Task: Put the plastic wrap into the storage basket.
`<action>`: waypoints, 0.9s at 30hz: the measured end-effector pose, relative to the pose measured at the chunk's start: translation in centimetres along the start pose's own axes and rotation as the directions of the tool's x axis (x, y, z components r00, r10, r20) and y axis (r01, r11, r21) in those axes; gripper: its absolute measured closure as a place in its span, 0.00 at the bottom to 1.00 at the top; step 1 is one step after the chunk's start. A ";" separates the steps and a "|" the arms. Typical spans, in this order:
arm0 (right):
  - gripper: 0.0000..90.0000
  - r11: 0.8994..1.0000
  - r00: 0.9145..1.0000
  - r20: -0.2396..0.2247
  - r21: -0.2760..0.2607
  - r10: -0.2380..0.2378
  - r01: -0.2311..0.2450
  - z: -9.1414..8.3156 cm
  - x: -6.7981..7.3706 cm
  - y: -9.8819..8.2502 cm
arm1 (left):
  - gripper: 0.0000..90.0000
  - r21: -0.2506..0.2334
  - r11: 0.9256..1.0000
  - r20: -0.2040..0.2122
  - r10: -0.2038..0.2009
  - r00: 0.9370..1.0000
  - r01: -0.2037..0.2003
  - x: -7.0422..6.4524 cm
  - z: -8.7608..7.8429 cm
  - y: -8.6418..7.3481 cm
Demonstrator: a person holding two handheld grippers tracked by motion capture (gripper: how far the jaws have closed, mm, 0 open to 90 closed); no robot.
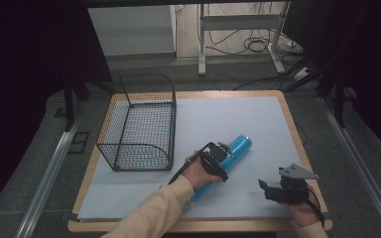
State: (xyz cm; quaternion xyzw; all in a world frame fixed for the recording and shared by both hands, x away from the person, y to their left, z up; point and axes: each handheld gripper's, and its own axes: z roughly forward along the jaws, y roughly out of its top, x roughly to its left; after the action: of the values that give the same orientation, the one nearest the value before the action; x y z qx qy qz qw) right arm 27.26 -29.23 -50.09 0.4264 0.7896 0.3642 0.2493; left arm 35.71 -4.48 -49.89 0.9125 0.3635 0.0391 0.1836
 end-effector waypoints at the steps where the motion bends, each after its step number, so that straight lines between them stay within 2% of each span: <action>1: 0.17 1.000 1.000 0.000 0.001 -0.001 0.001 0.0 0.0 0.0 | 0.34 0.000 1.000 0.006 -0.006 1.000 0.006 0.1 0.0 0.0; 5: 0.17 1.000 1.000 0.003 -0.001 -0.001 0.001 0.0 0.0 0.0 | 0.34 -0.006 1.000 0.032 -0.031 0.999 0.031 0.5 -0.1 0.0; 9: 0.17 1.000 1.000 0.004 -0.002 0.000 0.000 0.0 -0.1 0.0 | 0.35 0.007 1.000 0.016 -0.007 1.000 0.007 0.6 -0.4 0.1; 15: 0.17 1.000 1.000 0.005 -0.004 0.004 -0.003 0.0 -0.2 0.0 | 0.35 0.013 1.000 0.031 0.011 0.999 -0.011 0.9 -1.2 0.5; 21: 0.17 1.000 1.000 0.008 -0.005 0.005 -0.005 -0.1 -0.2 0.0 | 0.35 -0.008 1.000 0.046 0.020 0.999 -0.020 0.9 -2.0 0.4; 27: 0.17 1.000 1.000 0.011 -0.003 0.006 -0.006 0.0 -0.3 -0.1 | 0.35 -0.028 0.999 0.034 0.030 0.999 -0.029 1.1 -3.0 0.6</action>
State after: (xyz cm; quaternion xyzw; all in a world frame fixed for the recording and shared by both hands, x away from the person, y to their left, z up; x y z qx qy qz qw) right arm 27.38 -29.53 -50.11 0.4305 0.7862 0.3640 0.2532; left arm 36.27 -3.16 -46.92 0.9157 0.3463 0.0311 0.2015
